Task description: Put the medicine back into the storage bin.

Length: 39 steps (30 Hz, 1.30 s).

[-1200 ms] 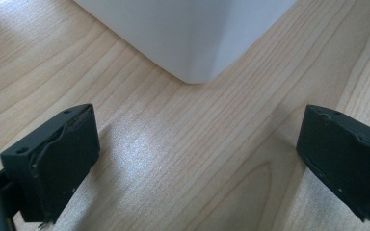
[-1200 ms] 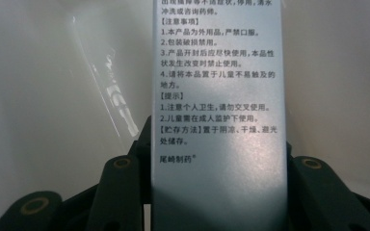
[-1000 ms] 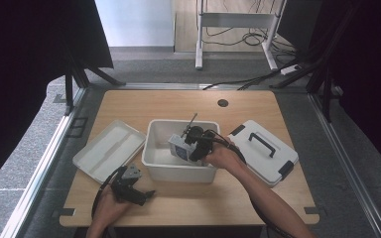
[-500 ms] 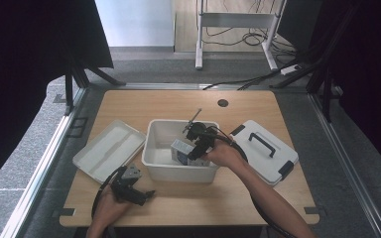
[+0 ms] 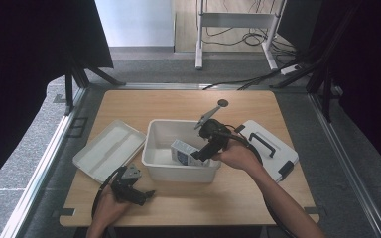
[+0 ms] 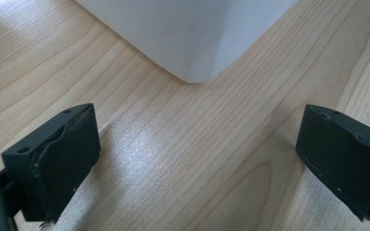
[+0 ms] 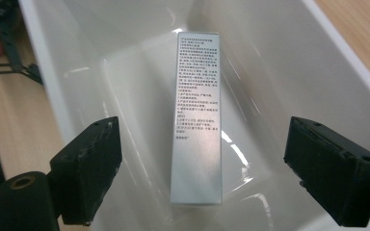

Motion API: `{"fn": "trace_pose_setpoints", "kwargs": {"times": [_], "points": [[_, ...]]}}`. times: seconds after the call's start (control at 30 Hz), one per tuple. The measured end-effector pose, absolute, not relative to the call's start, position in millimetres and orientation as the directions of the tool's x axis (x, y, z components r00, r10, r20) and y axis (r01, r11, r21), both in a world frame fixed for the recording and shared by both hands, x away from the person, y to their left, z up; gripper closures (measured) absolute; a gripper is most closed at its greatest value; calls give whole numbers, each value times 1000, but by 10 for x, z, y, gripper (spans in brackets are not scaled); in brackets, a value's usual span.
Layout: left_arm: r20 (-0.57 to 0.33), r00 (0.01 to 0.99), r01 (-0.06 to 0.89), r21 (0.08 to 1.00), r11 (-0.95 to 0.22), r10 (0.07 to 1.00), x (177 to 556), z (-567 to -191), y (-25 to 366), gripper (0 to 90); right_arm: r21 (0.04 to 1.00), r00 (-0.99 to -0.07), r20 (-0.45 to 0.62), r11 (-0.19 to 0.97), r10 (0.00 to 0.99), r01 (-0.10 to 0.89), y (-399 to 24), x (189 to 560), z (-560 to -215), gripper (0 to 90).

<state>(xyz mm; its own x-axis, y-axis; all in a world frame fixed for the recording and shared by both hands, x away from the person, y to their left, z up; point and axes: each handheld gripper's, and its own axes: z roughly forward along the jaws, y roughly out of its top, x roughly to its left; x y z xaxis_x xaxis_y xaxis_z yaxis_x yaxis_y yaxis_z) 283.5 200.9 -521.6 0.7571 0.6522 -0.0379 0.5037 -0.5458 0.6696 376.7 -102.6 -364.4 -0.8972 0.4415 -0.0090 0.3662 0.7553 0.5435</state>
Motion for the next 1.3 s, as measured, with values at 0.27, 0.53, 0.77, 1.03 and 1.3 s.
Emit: {"fn": "trace_pose_setpoints", "kwargs": {"times": [0.27,0.53,0.77,1.03,1.3], "points": [[-39,753,510,665,-545,657,2838,-5216,2008,2,617,-881,-4,694,473,370,-1331,3620,-3560,0],[-38,750,513,663,-545,660,2837,-5216,2006,0,667,-872,14,645,489,373,-1642,3405,-3636,0],[-38,748,515,663,-543,662,2836,-5217,2004,0,691,-861,28,612,508,384,-1858,3259,-3798,0],[-38,747,516,663,-543,663,2835,-5217,2004,0,700,-837,33,585,547,410,-1974,3150,-4144,0],[-38,746,516,664,-541,665,2834,-5218,2004,0,710,-805,6,564,594,421,-2024,3130,-4526,0]]}}
